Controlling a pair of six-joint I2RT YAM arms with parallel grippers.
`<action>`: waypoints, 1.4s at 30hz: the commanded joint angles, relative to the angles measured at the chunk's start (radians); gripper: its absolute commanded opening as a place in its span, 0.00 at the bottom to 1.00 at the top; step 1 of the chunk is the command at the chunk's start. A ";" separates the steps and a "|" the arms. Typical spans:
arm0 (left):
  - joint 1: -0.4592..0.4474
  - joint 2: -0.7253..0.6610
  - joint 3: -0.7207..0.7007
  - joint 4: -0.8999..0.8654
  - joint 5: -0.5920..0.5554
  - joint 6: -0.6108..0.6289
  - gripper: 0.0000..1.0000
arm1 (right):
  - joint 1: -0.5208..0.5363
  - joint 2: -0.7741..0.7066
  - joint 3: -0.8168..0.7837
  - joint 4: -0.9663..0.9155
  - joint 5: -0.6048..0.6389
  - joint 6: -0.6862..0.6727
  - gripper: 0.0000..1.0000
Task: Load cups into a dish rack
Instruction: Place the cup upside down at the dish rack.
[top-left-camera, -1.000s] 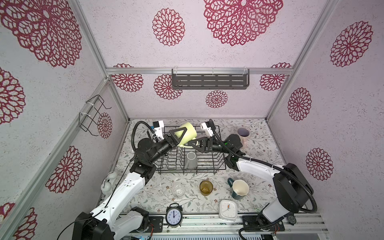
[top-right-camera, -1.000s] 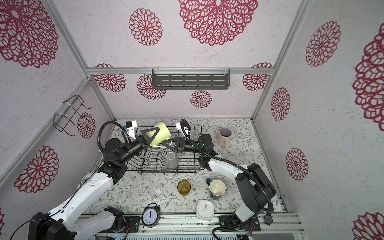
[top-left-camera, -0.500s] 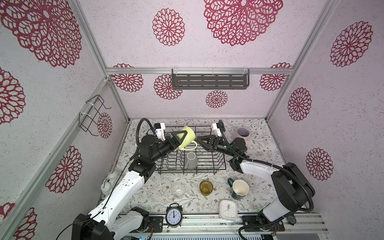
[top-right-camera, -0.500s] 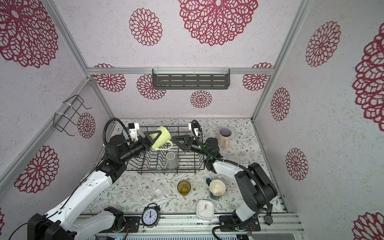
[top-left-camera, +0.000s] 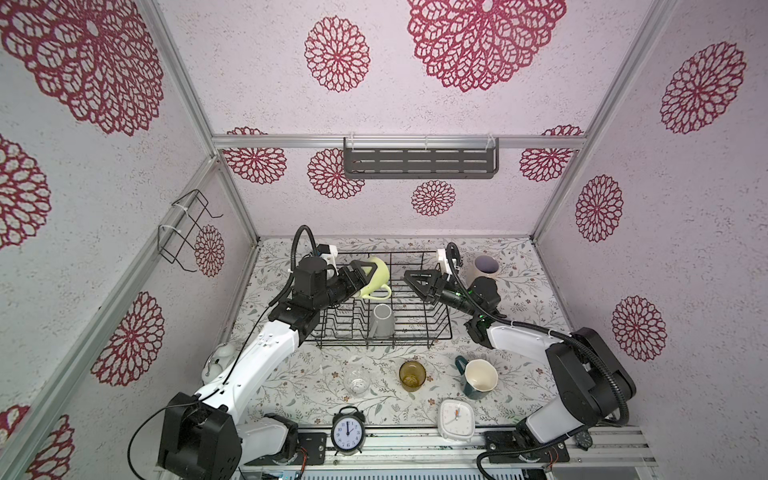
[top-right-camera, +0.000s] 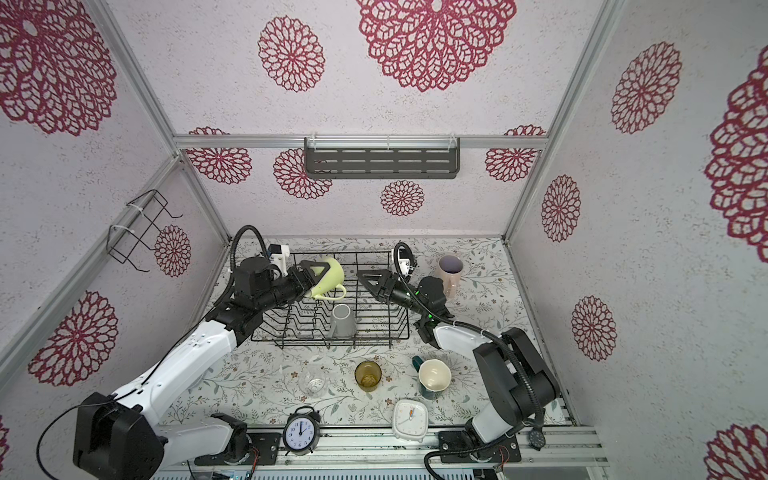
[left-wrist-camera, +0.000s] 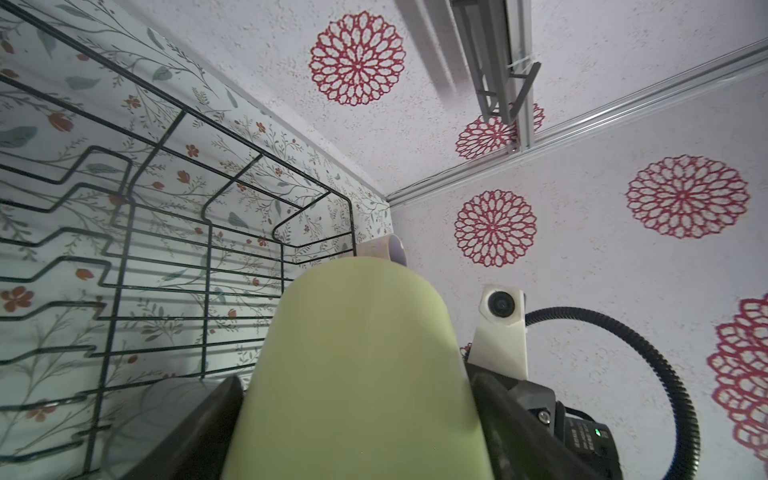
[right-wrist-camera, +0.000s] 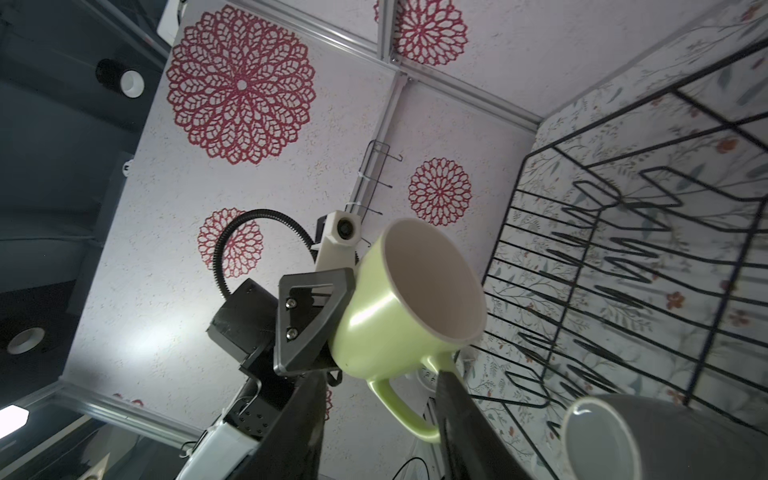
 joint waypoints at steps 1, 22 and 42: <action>0.013 0.032 0.089 -0.047 -0.030 0.092 0.64 | -0.026 -0.098 0.007 -0.156 0.061 -0.158 0.47; 0.005 0.464 0.508 -0.361 -0.151 0.189 0.55 | -0.093 -0.237 0.052 -0.706 0.240 -0.555 0.48; -0.056 0.848 0.956 -0.790 -0.282 0.426 0.54 | -0.182 -0.269 0.022 -0.796 0.233 -0.595 0.48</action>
